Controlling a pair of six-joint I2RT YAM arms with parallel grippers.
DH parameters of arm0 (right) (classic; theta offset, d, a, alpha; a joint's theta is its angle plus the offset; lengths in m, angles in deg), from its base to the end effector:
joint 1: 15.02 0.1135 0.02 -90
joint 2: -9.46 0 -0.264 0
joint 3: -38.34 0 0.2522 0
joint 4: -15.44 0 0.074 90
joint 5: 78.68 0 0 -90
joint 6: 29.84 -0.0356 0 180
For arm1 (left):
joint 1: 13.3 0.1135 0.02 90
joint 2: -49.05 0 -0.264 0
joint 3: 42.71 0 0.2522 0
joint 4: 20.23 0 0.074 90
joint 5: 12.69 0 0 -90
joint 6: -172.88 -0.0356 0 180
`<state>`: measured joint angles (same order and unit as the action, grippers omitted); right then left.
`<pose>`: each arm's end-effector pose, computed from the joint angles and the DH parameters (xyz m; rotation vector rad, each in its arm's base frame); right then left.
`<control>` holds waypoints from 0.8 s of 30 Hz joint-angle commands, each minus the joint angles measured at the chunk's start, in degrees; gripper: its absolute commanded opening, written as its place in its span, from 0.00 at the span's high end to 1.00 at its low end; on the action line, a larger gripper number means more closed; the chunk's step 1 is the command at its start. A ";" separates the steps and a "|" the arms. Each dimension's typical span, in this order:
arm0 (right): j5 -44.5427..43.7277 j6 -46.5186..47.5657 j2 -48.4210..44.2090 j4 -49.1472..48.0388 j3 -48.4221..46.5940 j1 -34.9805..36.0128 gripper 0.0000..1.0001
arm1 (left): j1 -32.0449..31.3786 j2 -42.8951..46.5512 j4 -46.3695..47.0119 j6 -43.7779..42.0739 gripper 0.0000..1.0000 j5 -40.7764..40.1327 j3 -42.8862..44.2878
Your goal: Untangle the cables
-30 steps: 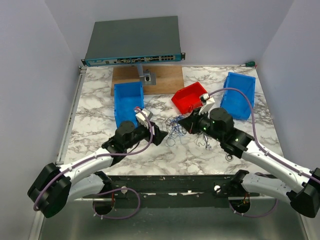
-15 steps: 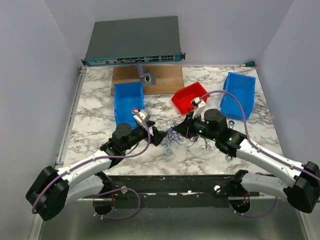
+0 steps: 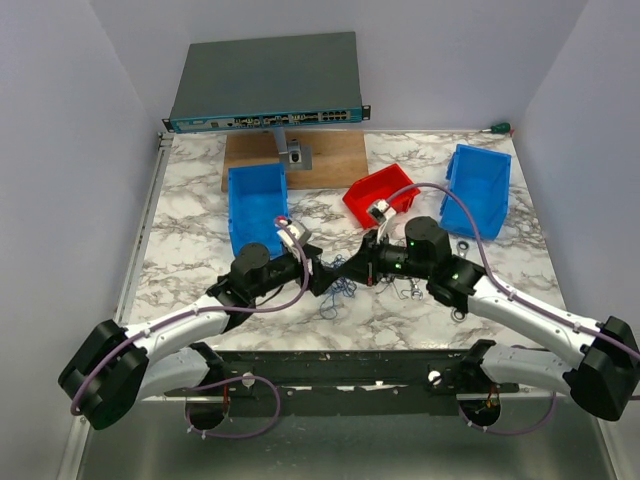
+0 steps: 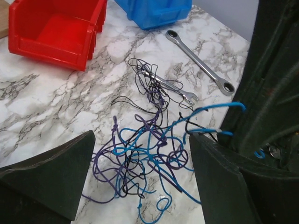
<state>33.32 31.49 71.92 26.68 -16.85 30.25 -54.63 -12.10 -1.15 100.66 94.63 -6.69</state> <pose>0.1662 0.1867 0.2817 -0.5794 1.9861 1.2051 0.1645 -0.1587 0.2262 0.5960 1.6758 -1.0154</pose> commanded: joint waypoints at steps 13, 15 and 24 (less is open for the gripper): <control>-13.42 -2.34 -7.49 -1.66 6.56 -0.06 0.18 | -1.04 -0.06 -2.17 -0.64 1.00 -1.41 1.91; -18.81 -2.47 -10.34 -2.65 9.07 -0.09 0.13 | -1.05 0.36 -1.99 -0.64 1.00 -1.39 1.69; -34.63 -1.76 -16.88 -10.97 21.08 -0.10 0.13 | -1.04 3.53 0.75 -0.91 1.00 0.97 -0.58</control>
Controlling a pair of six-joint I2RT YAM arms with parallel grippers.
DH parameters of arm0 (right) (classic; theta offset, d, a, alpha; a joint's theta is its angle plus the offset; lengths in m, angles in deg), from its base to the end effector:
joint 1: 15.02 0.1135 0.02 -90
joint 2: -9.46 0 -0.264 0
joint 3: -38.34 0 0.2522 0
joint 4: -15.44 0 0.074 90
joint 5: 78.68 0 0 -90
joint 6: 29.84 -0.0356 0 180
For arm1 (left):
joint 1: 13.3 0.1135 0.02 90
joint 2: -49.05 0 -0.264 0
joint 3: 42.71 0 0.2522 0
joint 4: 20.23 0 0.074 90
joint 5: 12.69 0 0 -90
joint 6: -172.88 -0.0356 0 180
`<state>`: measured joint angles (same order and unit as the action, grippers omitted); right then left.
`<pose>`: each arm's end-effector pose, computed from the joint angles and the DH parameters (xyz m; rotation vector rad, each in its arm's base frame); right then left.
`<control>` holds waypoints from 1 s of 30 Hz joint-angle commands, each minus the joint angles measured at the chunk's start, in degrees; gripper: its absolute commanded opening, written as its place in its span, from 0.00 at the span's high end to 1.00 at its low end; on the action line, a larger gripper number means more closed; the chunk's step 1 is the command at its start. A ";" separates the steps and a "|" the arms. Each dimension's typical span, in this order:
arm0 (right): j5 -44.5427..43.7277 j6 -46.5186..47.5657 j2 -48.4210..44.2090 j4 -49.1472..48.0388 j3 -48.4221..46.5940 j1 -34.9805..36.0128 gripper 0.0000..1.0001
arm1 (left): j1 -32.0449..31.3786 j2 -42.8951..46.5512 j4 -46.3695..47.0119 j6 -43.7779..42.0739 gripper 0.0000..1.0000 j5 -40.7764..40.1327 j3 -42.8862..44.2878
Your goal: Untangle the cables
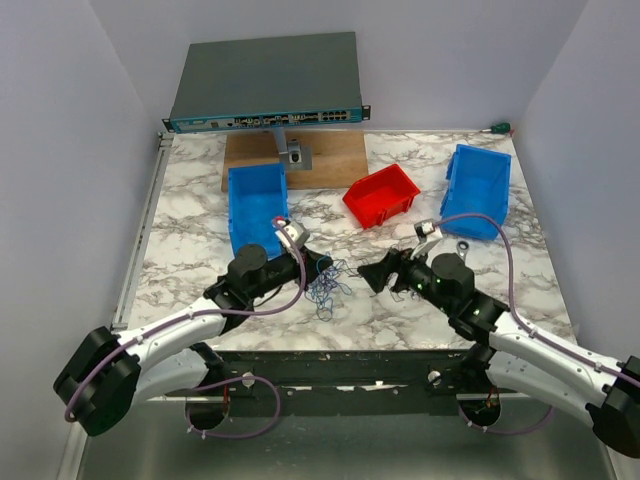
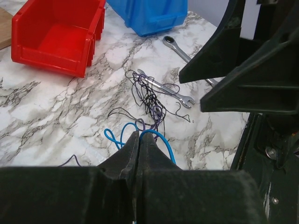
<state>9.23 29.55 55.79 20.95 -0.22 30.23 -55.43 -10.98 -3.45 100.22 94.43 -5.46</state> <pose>0.1377 0.1370 0.2452 -0.2146 1.8855 0.8958 0.1621 -0.1608 0.2333 0.6115 1.6698 -1.0172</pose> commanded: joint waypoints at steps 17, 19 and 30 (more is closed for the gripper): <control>1.65 14.10 13.85 -20.45 6.76 0.01 0.09 | -0.23 5.46 9.30 -0.49 1.00 9.21 -4.59; 4.31 15.17 16.88 -20.77 4.85 0.02 0.11 | -0.24 5.32 9.76 -0.17 1.00 9.84 -4.59; 20.28 19.08 23.55 -32.41 4.03 0.20 0.19 | -0.28 3.90 10.78 1.03 1.00 11.83 -4.08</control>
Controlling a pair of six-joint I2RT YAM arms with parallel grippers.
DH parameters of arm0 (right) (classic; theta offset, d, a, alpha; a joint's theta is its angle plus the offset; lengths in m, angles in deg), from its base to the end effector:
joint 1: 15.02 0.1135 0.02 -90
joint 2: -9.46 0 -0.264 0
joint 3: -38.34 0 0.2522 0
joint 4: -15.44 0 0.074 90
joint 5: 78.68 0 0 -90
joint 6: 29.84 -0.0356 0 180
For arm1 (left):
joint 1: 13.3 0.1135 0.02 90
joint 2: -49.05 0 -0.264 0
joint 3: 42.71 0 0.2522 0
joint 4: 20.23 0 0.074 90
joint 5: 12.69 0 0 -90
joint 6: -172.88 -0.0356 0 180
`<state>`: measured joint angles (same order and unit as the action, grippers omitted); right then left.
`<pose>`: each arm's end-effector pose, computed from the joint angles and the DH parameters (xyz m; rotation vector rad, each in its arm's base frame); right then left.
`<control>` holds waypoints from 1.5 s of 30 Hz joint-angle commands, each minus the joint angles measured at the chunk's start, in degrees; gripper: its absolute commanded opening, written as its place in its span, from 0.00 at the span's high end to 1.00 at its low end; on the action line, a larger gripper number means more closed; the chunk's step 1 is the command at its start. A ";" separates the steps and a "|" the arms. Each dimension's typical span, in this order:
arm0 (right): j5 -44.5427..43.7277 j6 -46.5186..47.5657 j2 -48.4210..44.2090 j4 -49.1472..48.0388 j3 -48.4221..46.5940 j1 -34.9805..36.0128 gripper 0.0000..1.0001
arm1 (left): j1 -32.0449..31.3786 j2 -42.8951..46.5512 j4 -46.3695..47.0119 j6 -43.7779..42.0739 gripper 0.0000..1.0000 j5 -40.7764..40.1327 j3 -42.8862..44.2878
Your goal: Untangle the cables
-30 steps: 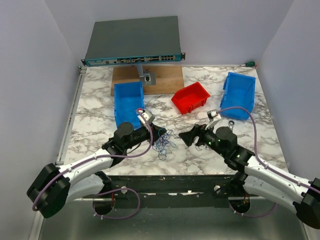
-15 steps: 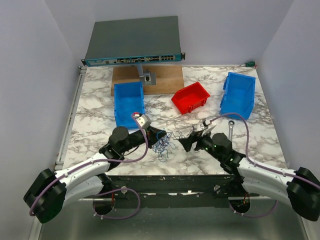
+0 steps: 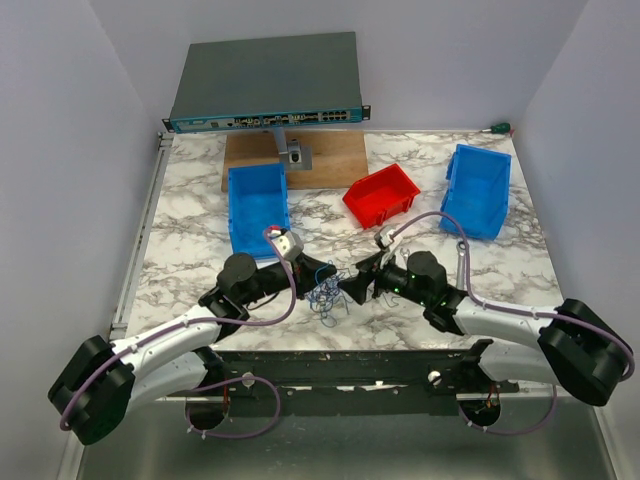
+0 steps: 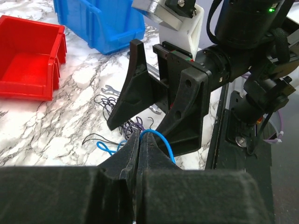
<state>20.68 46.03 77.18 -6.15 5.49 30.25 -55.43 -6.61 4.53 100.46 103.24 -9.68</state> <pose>0.1599 0.1696 0.1885 -0.6238 1.7834 0.8734 0.1452 -0.1523 0.2384 0.7197 1.4945 -1.1557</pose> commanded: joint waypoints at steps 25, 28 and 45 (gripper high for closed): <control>-2.10 1.30 -8.53 -3.56 4.65 0.27 0.93 | -0.26 4.25 -1.87 -0.27 1.00 -7.21 -1.17; -5.70 0.29 -9.32 -1.58 3.69 0.31 0.99 | -0.28 3.57 -1.66 -0.14 1.00 -7.04 -1.01; -16.62 -2.72 -19.67 13.77 -8.83 0.25 0.99 | -0.23 0.17 -2.99 0.35 0.22 -5.95 1.02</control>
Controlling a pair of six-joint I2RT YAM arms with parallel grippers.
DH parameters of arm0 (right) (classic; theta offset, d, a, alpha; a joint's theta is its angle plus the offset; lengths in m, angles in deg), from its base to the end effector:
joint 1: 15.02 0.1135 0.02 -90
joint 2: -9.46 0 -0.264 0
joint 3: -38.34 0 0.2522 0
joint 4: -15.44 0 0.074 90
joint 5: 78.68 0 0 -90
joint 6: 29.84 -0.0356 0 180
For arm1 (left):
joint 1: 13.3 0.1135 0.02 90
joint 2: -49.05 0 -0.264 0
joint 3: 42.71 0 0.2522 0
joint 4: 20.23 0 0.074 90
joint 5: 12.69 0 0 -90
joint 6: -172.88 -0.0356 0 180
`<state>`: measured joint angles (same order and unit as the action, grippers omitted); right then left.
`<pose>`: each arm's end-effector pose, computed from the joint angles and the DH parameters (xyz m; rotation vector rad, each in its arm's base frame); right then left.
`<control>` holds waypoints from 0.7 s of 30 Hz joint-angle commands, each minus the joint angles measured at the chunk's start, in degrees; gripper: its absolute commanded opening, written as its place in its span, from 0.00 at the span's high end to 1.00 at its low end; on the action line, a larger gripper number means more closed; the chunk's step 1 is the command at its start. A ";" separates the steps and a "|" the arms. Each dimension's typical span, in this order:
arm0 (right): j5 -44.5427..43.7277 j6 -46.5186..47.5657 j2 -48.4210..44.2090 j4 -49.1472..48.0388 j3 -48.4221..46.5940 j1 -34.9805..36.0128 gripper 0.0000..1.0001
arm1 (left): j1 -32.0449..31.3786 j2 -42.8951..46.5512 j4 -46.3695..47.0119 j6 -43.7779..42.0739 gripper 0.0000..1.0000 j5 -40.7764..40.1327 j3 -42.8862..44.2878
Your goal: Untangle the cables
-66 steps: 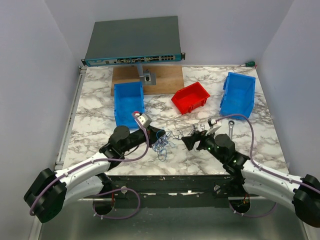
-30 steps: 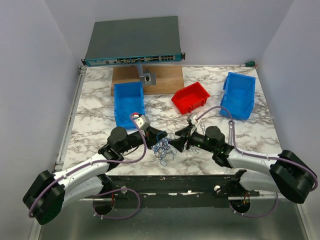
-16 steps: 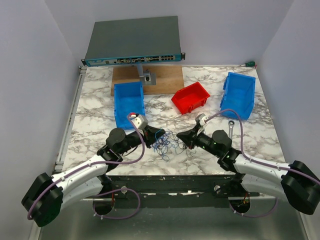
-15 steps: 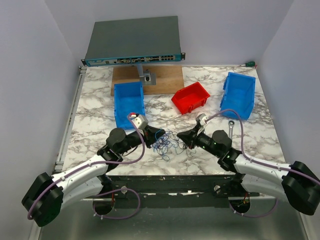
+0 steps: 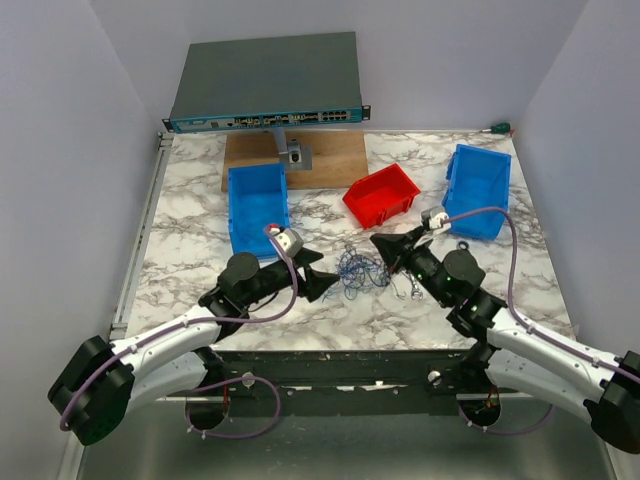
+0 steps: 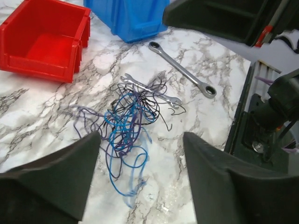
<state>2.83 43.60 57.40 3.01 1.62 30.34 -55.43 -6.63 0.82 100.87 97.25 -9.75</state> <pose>0.1441 0.1384 0.2627 -0.2792 1.5728 0.7355 0.1485 -0.1507 0.2310 0.6338 1.5879 -1.0764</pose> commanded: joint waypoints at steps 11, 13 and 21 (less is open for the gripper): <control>12.10 -0.91 3.89 13.12 -16.02 0.17 0.99 | -0.23 2.87 1.68 -0.33 0.06 -1.40 -0.56; 14.51 -1.55 4.66 14.59 -17.86 0.21 0.99 | -0.25 2.49 2.81 -0.16 0.06 -0.08 -0.74; 12.48 -3.63 5.52 19.17 -20.92 0.18 0.99 | -0.24 -2.84 0.40 0.11 0.06 1.50 2.43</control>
<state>16.53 41.53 62.67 17.32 -17.51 30.34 -55.43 -6.39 2.15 101.07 96.53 -9.77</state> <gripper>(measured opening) 0.028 0.940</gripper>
